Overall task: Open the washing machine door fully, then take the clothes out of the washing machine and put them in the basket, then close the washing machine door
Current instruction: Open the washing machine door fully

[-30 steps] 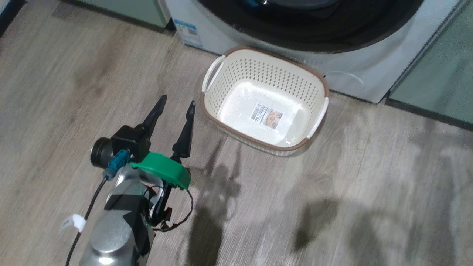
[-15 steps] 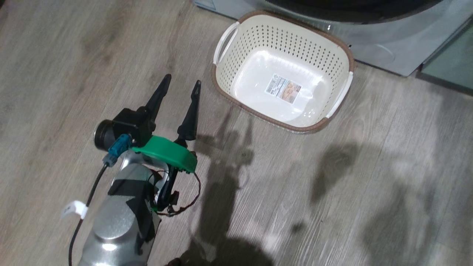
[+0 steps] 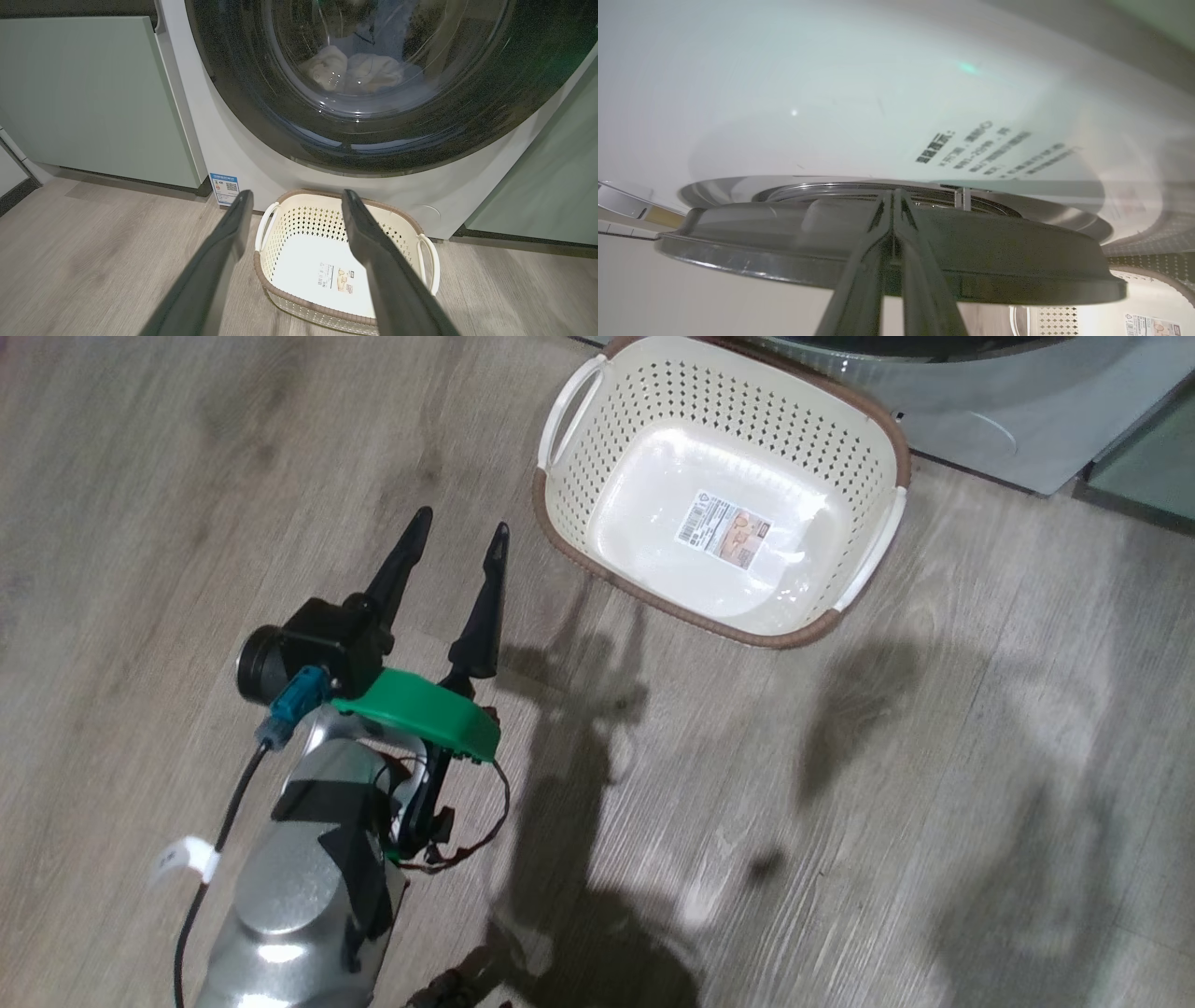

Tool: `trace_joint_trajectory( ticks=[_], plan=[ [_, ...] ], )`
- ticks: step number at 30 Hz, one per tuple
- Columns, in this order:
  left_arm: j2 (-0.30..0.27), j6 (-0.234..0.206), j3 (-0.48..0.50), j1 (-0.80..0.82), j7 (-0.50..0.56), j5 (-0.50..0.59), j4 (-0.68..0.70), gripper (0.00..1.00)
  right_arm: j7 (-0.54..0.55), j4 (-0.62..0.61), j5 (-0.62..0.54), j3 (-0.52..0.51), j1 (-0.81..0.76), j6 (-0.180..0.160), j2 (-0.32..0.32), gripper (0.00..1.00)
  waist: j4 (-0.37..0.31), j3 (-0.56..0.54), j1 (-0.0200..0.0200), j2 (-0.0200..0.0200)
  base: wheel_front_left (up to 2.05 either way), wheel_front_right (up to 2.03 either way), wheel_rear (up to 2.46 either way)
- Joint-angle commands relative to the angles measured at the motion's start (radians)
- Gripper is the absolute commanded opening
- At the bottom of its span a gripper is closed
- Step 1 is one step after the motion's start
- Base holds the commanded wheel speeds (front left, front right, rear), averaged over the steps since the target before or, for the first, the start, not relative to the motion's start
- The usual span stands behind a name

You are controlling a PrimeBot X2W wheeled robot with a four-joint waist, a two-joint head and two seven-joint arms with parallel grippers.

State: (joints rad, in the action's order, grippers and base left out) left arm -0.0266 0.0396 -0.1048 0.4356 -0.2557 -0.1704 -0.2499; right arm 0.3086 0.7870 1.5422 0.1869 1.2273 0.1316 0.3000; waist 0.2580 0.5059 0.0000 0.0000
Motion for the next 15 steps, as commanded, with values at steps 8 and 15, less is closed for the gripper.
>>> trace_joint_trajectory(
  ticks=[8,15],
  plan=[
    [-0.024,-0.012,0.033,0.021,-0.006,-0.013,0.035,1.0,0.04,-0.016,-0.005,0.028,0.071,-0.001,-0.029,0.0,0.0,0.015,0.0,0.0,0.0,0.0,0.0],
    [-0.024,-0.013,0.035,0.029,-0.006,-0.017,0.038,1.0,0.094,-0.026,0.003,0.055,0.084,-0.001,-0.037,0.0,0.003,0.029,0.0,0.0,0.0,0.0,0.0]
  ],
)
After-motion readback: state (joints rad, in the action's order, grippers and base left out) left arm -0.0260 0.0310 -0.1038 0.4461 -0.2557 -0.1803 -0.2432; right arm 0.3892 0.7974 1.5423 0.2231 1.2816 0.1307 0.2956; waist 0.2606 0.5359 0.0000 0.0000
